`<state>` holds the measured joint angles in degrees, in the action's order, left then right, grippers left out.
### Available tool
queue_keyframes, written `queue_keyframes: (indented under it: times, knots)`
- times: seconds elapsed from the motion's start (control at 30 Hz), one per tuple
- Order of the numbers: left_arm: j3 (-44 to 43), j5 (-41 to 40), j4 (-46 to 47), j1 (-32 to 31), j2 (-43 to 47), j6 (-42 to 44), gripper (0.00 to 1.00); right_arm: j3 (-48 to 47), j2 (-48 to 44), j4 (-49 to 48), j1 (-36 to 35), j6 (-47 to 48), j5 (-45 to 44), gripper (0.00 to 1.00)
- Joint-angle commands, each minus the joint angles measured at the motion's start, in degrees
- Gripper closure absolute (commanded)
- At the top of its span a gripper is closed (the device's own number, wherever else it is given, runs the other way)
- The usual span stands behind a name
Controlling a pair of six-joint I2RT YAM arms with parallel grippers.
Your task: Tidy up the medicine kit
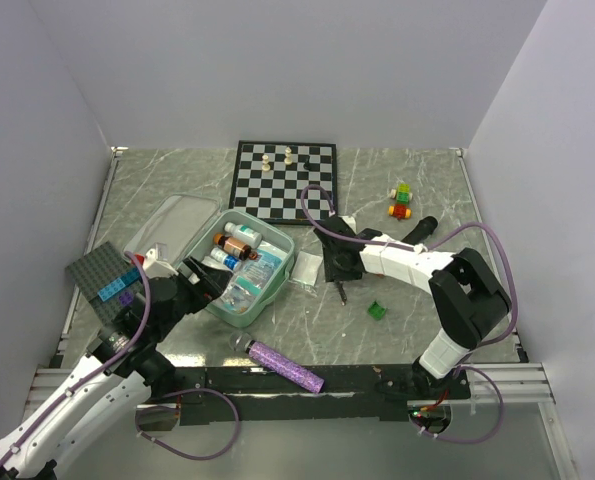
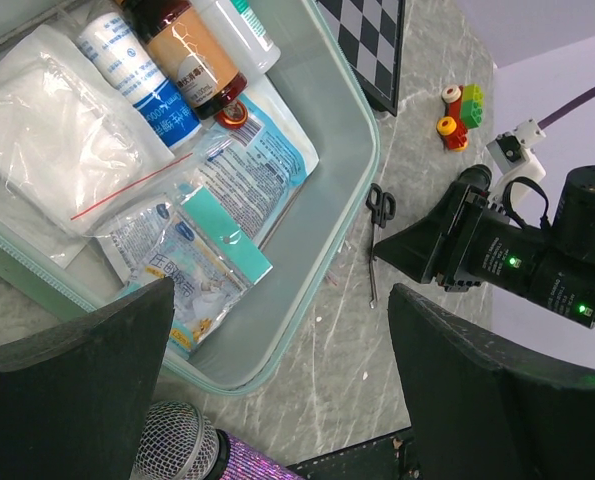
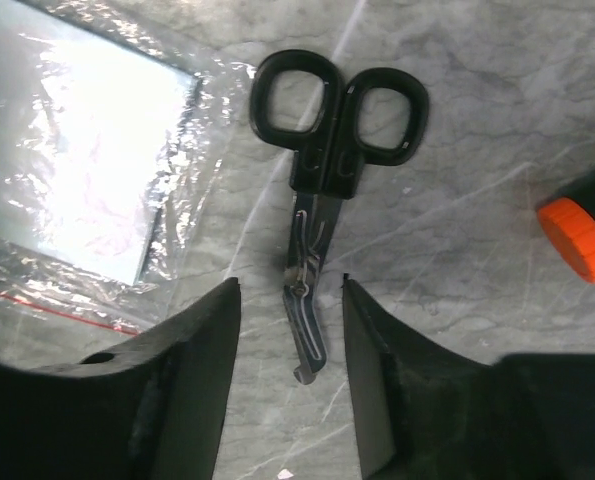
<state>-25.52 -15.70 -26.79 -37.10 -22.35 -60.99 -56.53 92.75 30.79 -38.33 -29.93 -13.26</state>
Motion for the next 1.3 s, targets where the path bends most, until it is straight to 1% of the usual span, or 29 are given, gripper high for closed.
queue_keyframes:
  times: [0.0, 0.07, 0.13, 0.3, 0.37, 0.47, 0.7, 1.03, 1.2, 1.27]
  knots:
    - [0.12, 0.85, 2.27, 0.01, 0.03, -0.53, 0.08, 0.9, -0.2, -2.13, 1.41, 1.1, 3.58, 0.46]
    - [0.12, 0.76, 2.18, 0.1, 0.11, -0.62, 0.08, 0.99, 0.5, -2.66, 2.55, 1.45, 5.86, 0.46]
    - [0.03, 0.76, 2.0, 0.1, 0.2, -0.53, 0.08, 1.07, 1.03, -3.01, 3.6, 1.89, 8.32, 0.49]
    - [0.56, 0.67, 2.17, 0.1, 0.38, -0.71, 0.08, 1.25, 2.08, -3.19, 4.75, 2.51, 11.14, 0.54]
    - [0.56, 0.76, 2.35, 0.1, 0.38, -0.62, 0.08, 0.99, 2.61, -2.66, 4.93, 2.69, 11.41, 0.56]
    - [0.29, 0.67, 2.26, 0.01, -0.06, -0.53, 0.08, 0.02, 3.75, -1.7, 5.02, 3.3, 12.02, 0.58]
    - [0.56, 0.5, 2.26, 0.01, 0.29, -0.71, 0.08, -1.74, 6.65, 1.12, 5.1, 4.0, 12.29, 0.59]
    - [0.64, 0.76, 2.53, 0.01, -0.41, -0.44, 0.08, -1.3, 9.29, 1.91, 5.19, 5.5, 12.47, 0.62]
    - [0.73, 0.85, 2.53, 0.1, -0.24, -0.44, 0.08, -1.47, 10.08, 2.17, 5.19, 6.03, 12.2, 0.66]
    - [0.65, 0.85, 2.35, 0.1, 0.02, -0.44, 0.08, -1.65, 10.26, 2.26, 5.19, 6.11, 12.03, 0.7]
